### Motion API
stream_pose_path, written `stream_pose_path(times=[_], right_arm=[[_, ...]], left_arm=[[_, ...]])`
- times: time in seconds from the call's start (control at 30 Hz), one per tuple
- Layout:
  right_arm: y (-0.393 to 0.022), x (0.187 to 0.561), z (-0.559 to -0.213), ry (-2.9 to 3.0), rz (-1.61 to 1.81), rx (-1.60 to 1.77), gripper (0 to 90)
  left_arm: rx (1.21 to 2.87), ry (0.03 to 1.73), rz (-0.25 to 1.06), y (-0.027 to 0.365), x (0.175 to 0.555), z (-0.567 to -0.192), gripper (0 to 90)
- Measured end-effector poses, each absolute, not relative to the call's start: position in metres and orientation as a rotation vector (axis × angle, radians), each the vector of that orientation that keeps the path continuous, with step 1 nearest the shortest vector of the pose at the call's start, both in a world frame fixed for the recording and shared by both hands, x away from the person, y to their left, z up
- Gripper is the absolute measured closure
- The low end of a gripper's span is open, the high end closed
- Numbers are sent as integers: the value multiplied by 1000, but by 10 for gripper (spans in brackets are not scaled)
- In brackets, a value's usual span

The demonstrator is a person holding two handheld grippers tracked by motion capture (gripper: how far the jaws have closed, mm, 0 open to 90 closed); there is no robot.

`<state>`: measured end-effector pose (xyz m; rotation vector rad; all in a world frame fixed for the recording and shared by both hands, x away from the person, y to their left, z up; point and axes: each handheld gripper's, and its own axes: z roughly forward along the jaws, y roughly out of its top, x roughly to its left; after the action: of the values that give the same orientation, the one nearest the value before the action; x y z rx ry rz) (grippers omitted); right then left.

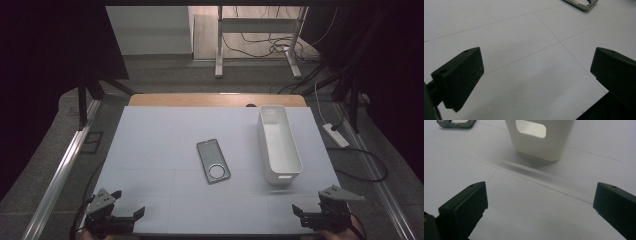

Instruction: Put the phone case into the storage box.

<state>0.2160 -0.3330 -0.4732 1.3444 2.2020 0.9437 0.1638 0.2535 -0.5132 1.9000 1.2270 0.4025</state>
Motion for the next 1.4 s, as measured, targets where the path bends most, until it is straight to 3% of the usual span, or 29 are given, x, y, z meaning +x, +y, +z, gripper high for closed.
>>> stream_pose_path(times=[0.53,1.4], right_arm=[[-332,215,-473,2191,936,1325,0],[-328,215,-473,2222,882,1273,0]], left_arm=[[1920,1161,348,250,181,-506,0],[2015,1033,266,221,245,-500,0]])
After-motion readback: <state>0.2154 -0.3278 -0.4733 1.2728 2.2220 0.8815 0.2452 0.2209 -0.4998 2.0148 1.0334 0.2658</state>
